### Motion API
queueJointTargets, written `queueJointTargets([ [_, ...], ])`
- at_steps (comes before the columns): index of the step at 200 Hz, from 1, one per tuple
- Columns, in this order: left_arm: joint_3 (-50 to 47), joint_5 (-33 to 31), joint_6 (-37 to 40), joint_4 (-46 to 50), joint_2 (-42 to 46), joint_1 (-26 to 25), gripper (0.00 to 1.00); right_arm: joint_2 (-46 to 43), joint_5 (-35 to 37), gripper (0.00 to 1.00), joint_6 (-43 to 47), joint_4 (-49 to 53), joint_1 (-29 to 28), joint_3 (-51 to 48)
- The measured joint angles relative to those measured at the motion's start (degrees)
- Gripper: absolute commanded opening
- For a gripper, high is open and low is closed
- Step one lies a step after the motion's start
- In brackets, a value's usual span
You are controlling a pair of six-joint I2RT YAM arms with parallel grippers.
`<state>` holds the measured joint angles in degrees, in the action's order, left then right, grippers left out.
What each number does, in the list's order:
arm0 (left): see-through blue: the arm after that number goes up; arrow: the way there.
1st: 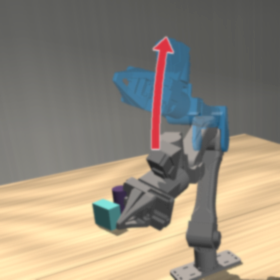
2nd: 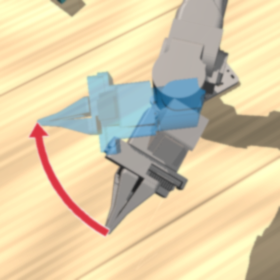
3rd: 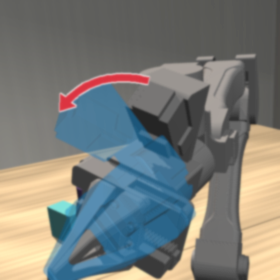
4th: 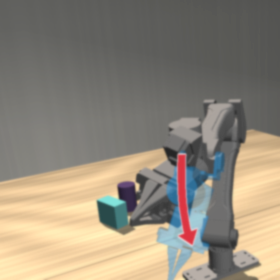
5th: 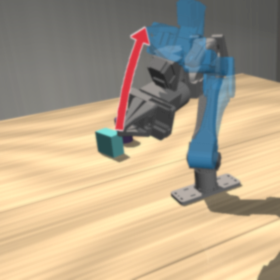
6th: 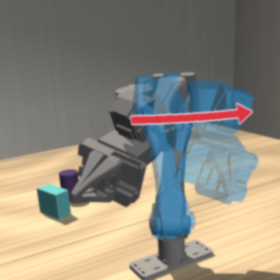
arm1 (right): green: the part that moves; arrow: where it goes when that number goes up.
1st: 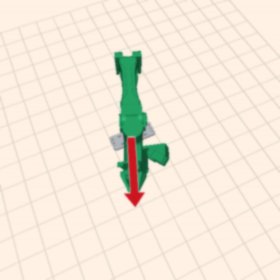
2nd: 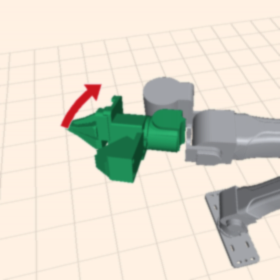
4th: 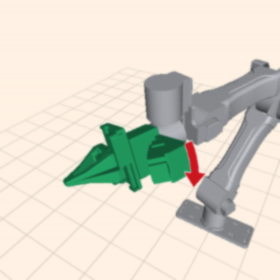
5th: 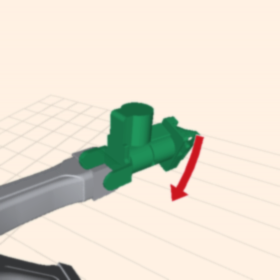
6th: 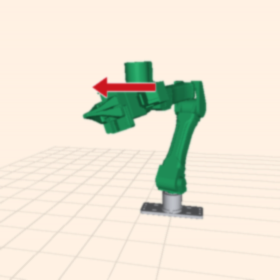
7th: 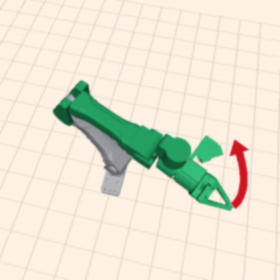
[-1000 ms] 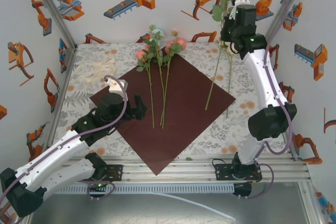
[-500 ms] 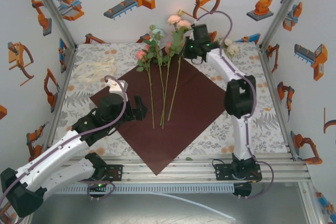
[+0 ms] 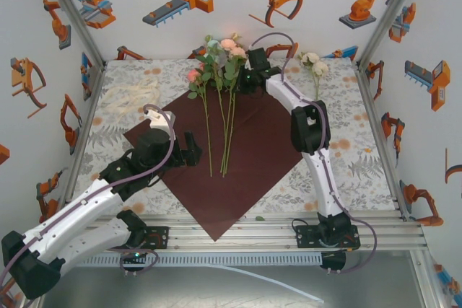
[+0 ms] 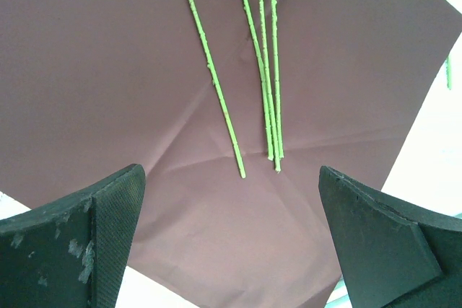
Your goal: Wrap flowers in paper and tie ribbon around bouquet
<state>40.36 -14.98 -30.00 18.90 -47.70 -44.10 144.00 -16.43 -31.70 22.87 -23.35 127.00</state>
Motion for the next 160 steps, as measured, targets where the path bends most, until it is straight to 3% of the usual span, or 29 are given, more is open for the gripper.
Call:
queueJointTargets([
  [58,0.0,0.85,0.0,-0.04,-0.17,0.33,0.97,-2.69,2.36,0.46,3.93,1.97,0.0,-1.36],
  [106,-0.02,2.75,0.04,-0.22,-0.02,0.33,0.97,-12.41,5.29,0.49,9.2,5.11,0.22,-4.28],
  [138,-0.83,10.67,1.84,-4.0,1.25,0.33,0.97,-23.8,9.97,0.49,13.64,4.7,2.43,-12.22],
  [160,-1.75,19.32,3.06,-9.55,1.27,0.33,0.97,-31.04,13.25,0.49,15.98,2.91,7.37,-19.43],
])
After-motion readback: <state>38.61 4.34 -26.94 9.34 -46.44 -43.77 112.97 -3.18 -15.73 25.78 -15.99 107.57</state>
